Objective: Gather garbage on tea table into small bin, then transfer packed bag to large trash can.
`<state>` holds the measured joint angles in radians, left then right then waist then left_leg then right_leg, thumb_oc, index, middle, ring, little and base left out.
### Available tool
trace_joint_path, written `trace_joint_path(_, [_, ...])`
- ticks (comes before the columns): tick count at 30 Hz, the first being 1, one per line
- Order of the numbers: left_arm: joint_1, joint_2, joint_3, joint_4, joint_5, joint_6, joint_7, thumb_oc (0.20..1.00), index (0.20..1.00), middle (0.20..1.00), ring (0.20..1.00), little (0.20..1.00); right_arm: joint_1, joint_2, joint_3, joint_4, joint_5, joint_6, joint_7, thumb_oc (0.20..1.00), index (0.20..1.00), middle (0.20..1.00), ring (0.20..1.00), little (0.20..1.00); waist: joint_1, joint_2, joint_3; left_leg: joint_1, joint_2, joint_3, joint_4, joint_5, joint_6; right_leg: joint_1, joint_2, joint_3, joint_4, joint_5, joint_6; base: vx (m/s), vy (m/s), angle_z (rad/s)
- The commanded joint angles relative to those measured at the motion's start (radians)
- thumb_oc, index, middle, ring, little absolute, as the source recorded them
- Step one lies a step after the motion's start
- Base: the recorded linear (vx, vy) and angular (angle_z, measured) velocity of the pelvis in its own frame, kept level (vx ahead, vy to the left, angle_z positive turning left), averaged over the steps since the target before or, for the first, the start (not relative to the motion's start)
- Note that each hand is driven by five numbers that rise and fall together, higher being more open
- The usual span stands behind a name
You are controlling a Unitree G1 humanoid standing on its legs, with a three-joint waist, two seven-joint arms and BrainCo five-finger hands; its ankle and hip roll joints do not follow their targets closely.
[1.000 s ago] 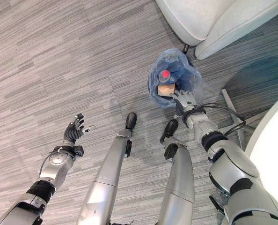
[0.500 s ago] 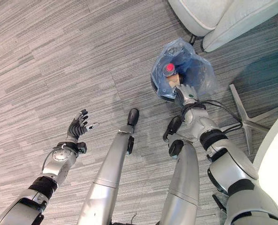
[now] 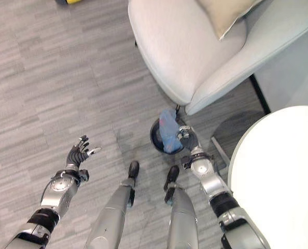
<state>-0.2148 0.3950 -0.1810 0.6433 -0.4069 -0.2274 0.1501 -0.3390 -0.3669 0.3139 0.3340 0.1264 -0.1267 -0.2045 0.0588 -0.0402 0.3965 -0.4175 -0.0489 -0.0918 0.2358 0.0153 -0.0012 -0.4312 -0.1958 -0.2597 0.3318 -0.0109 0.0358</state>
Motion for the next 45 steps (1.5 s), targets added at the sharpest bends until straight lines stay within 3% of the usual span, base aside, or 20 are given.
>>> trace_joint_path(1, [0.046, 0.019, 0.045, -0.058, 0.076, -0.02, -0.022, 1.0, 1.0, 1.0, 1.0, 1.0, -0.021, -0.027, -0.056, -0.115, 0.076, -0.1, 0.065, 0.2, 0.2, 0.2, 0.2, 0.2, 0.001, 0.008, -0.043, 0.059, 0.045, 0.011, -0.07, -0.045, -0.041, 0.087, -0.018, 0.037, -0.098, -0.007, 0.066, 0.13, 0.055, 0.02])
trace_joint_path(3, [0.07, 0.012, 0.055, -0.066, 0.073, -0.018, -0.027, 1.0, 1.0, 1.0, 1.0, 1.0, -0.005, -0.023, -0.056, -0.146, 0.076, -0.096, 0.084, 0.2, 0.2, 0.2, 0.2, 0.2, 0.0, 0.005, -0.06, 0.092, 0.048, 0.014, -0.09, -0.044, -0.039, 0.122, -0.013, 0.037, -0.123, 0.0, 0.07, 0.11, 0.041, 0.0])
trace_joint_path(6, [0.176, 0.016, 0.102, -0.132, 0.102, -0.011, -0.049, 1.0, 1.0, 1.0, 1.0, 1.0, 0.075, -0.045, -0.068, -0.266, 0.089, -0.094, 0.171, 0.2, 0.2, 0.2, 0.2, 0.2, -0.004, -0.017, -0.168, 0.237, 0.056, 0.044, -0.181, -0.041, -0.031, 0.257, 0.011, 0.037, -0.226, 0.025, 0.092, 0.16, 0.076, -0.16])
trace_joint_path(9, [0.245, 0.035, 0.104, -0.217, 0.176, -0.013, -0.081, 1.0, 1.0, 1.0, 1.0, 1.0, 0.123, -0.041, -0.066, -0.334, 0.139, -0.089, 0.246, 0.2, 0.2, 0.2, 0.2, 0.2, 0.0, -0.024, -0.237, 0.324, 0.053, 0.069, -0.234, -0.048, -0.024, 0.321, 0.02, 0.055, -0.275, 0.039, 0.106, 0.1, 0.124, -0.2])
trace_joint_path(13, [0.276, 0.039, 0.085, -0.307, 0.211, -0.015, -0.112, 1.0, 1.0, 1.0, 1.0, 1.0, 0.123, -0.023, -0.047, -0.367, 0.164, -0.084, 0.287, 0.2, 0.2, 0.2, 0.2, 0.2, 0.009, -0.019, -0.257, 0.389, 0.047, 0.088, -0.281, -0.042, -0.011, 0.325, 0.016, 0.082, -0.248, 0.052, 0.126, -0.04, 0.096, -0.38])
trace_joint_path(14, [0.253, 0.044, 0.068, -0.33, 0.211, -0.019, -0.114, 1.0, 1.0, 1.0, 1.0, 1.0, 0.109, -0.008, -0.038, -0.367, 0.172, -0.085, 0.287, 0.2, 0.2, 0.2, 0.2, 0.2, 0.006, -0.014, -0.236, 0.373, 0.048, 0.079, -0.27, -0.028, -0.004, 0.302, 0.025, 0.136, -0.18, 0.048, 0.136, -0.25, 0.017, -0.24])
trace_joint_path(16, [0.22, 0.055, 0.044, -0.371, 0.219, -0.024, -0.121, 1.0, 1.0, 1.0, 1.0, 1.0, 0.107, -0.003, -0.047, -0.389, 0.182, -0.092, 0.288, 0.2, 0.2, 0.2, 0.2, 0.2, -0.001, -0.009, -0.222, 0.333, 0.047, 0.064, -0.241, -0.013, 0.001, 0.286, 0.08, 0.238, -0.07, -0.008, 0.124, -0.28, -0.039, 0.04])
trace_joint_path(19, [0.197, 0.068, 0.012, -0.413, 0.235, -0.032, -0.132, 1.0, 1.0, 1.0, 1.0, 1.0, 0.094, -0.006, -0.049, -0.398, 0.17, -0.1, 0.275, 0.2, 0.2, 0.2, 0.2, 0.2, 0.007, -0.005, -0.233, 0.285, 0.051, 0.032, -0.216, 0.012, -0.001, 0.316, 0.124, 0.289, 0.004, -0.058, 0.1, -0.16, -0.141, 0.71])
trace_joint_path(21, [0.187, 0.075, -0.004, -0.44, 0.247, -0.031, -0.134, 1.0, 1.0, 1.0, 1.0, 1.0, 0.083, -0.003, -0.051, -0.396, 0.172, -0.097, 0.269, 0.2, 0.2, 0.2, 0.2, 0.2, 0.022, -0.016, -0.25, 0.263, 0.042, 0.0, -0.212, 0.029, -0.012, 0.373, 0.139, 0.311, -0.055, -0.121, 0.072, -0.09, -0.22, 0.61])
trace_joint_path(23, [0.18, 0.081, -0.016, -0.458, 0.266, -0.035, -0.12, 1.0, 1.0, 1.0, 1.0, 1.0, 0.054, 0.001, -0.034, -0.386, 0.187, -0.1, 0.251, 0.2, 0.2, 0.2, 0.2, 0.2, 0.04, -0.013, -0.253, 0.211, 0.053, -0.017, -0.219, 0.097, -0.059, 0.407, 0.174, 0.31, -0.144, -0.152, 0.044, -0.25, -0.331, 0.49])
trace_joint_path(24, [0.166, 0.075, -0.03, -0.471, 0.268, -0.032, -0.118, 1.0, 1.0, 1.0, 1.0, 1.0, 0.035, -0.013, -0.028, -0.382, 0.192, -0.101, 0.238, 0.2, 0.2, 0.2, 0.2, 0.2, 0.037, 0.0, -0.252, 0.168, 0.061, -0.03, -0.257, 0.156, -0.095, 0.399, 0.21, 0.306, -0.2, -0.144, 0.019, -0.37, -0.347, 0.48])
trace_joint_path(26, [0.143, 0.079, -0.044, -0.495, 0.269, -0.031, -0.118, 1.0, 1.0, 1.0, 1.0, 1.0, 0.007, -0.037, -0.027, -0.383, 0.207, -0.1, 0.221, 0.2, 0.2, 0.2, 0.2, 0.2, 0.034, 0.01, -0.238, 0.131, 0.062, -0.02, -0.28, 0.183, -0.11, 0.391, 0.226, 0.279, -0.229, -0.126, 0.01, -0.39, -0.22, 1.21])
trace_joint_path(27, [0.122, 0.078, -0.054, -0.512, 0.278, -0.031, -0.118, 1.0, 1.0, 1.0, 1.0, 1.0, -0.012, -0.055, -0.029, -0.387, 0.22, -0.097, 0.215, 0.2, 0.2, 0.2, 0.2, 0.2, 0.018, -0.002, -0.225, 0.127, 0.063, 0.021, -0.256, 0.134, -0.092, 0.369, 0.206, 0.244, -0.249, -0.101, 0.013, -0.33, -0.122, 1.37])
trace_joint_path(29, [0.114, 0.079, -0.061, -0.521, 0.281, -0.031, -0.123, 1.0, 1.0, 1.0, 1.0, 1.0, -0.019, -0.062, -0.031, -0.386, 0.226, -0.093, 0.211, 0.2, 0.2, 0.2, 0.2, 0.2, 0.007, -0.007, -0.231, 0.128, 0.072, 0.041, -0.223, 0.113, -0.083, 0.354, 0.195, 0.218, -0.265, -0.082, 0.017, -0.25, -0.077, 0.75])
trace_joint_path(33, [0.081, 0.094, -0.089, -0.555, 0.309, -0.046, -0.138, 1.0, 1.0, 1.0, 1.0, 1.0, -0.046, -0.081, -0.025, -0.394, 0.271, -0.095, 0.219, 0.2, 0.2, 0.2, 0.2, 0.2, -0.029, -0.046, -0.239, 0.211, 0.104, 0.113, -0.071, -0.045, -0.065, 0.34, 0.143, 0.148, -0.315, -0.029, 0.025, -0.17, -0.077, 0.72])
trace_joint_path(34, [0.081, 0.094, -0.089, -0.555, 0.309, -0.046, -0.138, 1.0, 1.0, 1.0, 1.0, 1.0, -0.046, -0.081, -0.025, -0.394, 0.271, -0.095, 0.219, 0.2, 0.2, 0.2, 0.2, 0.2, -0.029, -0.046, -0.239, 0.21, 0.104, 0.113, -0.071, -0.045, -0.065, 0.339, 0.143, 0.147, -0.315, -0.029, 0.025, -0.04, -0.014, 0.84])
trace_joint_path(35, [0.056, 0.098, -0.113, -0.562, 0.351, -0.047, -0.14, 1.0, 1.0, 1.0, 1.0, 1.0, -0.045, -0.088, -0.028, -0.403, 0.282, -0.093, 0.227, 0.2, 0.2, 0.2, 0.2, 0.2, -0.057, -0.039, -0.273, 0.309, 0.143, 0.174, -0.102, -0.079, -0.073, 0.346, 0.142, 0.106, -0.334, -0.025, 0.031, 0.03, 0.003, 0.3])
trace_joint_path(39, [0.057, 0.094, -0.122, -0.577, 0.38, -0.046, -0.143, 1.0, 1.0, 1.0, 1.0, 1.0, -0.027, -0.09, -0.037, -0.419, 0.296, -0.091, 0.234, 0.2, 0.2, 0.2, 0.2, 0.2, -0.071, -0.022, -0.298, 0.37, 0.156, 0.213, -0.202, -0.063, -0.083, 0.366, 0.151, 0.083, -0.35, -0.026, 0.034, 0.06, 0.029, 0.46])
trace_joint_path(45, [0.007, 0.065, -0.157, -0.552, 0.467, -0.032, -0.125, 1.0, 1.0, 1.0, 1.0, 1.0, 0.015, -0.078, -0.024, -0.489, 0.358, -0.08, 0.278, 0.2, 0.2, 0.2, 0.2, 0.2, -0.086, -0.03, -0.345, 0.456, 0.133, 0.208, -0.295, -0.054, -0.083, 0.43, 0.155, 0.093, -0.381, -0.019, 0.037, 0.07, 0.052, 0.07])
